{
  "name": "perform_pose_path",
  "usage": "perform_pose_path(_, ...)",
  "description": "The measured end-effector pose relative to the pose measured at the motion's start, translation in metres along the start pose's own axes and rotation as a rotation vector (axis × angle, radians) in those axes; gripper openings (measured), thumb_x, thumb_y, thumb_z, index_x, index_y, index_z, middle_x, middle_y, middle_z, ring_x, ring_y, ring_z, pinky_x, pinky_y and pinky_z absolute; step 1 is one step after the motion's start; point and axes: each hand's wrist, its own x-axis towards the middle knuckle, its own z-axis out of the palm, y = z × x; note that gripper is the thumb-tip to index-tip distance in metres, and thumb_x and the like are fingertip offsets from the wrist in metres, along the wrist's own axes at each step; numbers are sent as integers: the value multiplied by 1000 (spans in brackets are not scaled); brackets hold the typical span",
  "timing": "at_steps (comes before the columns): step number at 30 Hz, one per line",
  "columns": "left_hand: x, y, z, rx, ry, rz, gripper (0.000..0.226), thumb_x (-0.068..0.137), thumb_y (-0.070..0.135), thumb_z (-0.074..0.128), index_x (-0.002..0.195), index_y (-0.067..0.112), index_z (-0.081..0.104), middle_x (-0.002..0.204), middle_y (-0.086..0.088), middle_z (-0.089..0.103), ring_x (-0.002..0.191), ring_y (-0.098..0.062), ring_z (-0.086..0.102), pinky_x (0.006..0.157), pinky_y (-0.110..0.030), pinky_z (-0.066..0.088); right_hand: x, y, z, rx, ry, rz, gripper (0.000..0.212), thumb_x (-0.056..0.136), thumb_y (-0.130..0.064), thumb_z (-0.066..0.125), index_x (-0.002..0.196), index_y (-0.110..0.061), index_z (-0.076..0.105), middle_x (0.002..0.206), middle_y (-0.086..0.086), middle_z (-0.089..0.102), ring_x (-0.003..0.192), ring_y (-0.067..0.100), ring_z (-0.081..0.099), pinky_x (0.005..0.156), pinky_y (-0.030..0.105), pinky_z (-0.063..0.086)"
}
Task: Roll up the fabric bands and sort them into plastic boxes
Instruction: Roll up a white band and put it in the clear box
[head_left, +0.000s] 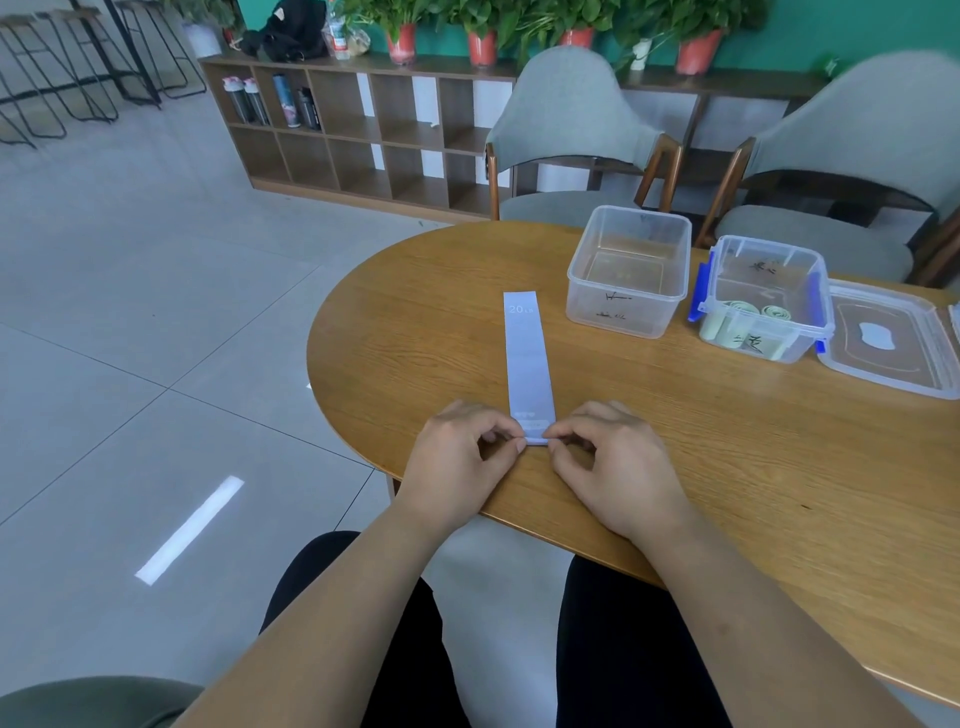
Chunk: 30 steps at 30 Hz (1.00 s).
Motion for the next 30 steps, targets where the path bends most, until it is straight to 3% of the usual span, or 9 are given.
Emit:
perform_pose_path(9, -1, -2, 5, 13, 26, 12, 9, 87, 22, 83, 87, 29, 77, 82, 16, 66, 90, -8, 57, 79, -23, 47, 1, -1, -2, 1, -3, 10, 10, 91, -28, 72, 97, -35, 70, 85, -20, 62, 84, -1, 48, 78, 26, 46)
perform_pose_path(18, -1, -6, 11, 87, 27, 31, 2, 92, 25, 78, 92, 27, 78, 92, 16, 63, 98, -14, 55, 82, -29, 49, 0, -7, 3, -158, 7, 19, 5, 93, -32, 68, 94, -29, 73, 89, -12, 58, 91, 12, 58, 83, 37, 52)
perform_pose_path(27, -1, -7, 13, 107, 43, 55, 3, 93, 25, 77, 95, 24, 79, 94, 13, 63, 98, -15, 53, 82, -31, 50, -4, -9, 5, -265, 56, -61, 20, 89, -32, 73, 106, -22, 78, 95, -6, 67, 92, 20, 62, 79, 38, 56)
perform_pose_path(30, -1, -7, 13, 111, 41, 58, 3, 94, 25, 76, 95, 24, 79, 94, 14, 63, 99, -15, 53, 83, -32, 50, -4, -10, 4, -264, 49, -71, 13, 91, -31, 72, 103, -26, 76, 95, -7, 66, 91, 19, 61, 76, 37, 55)
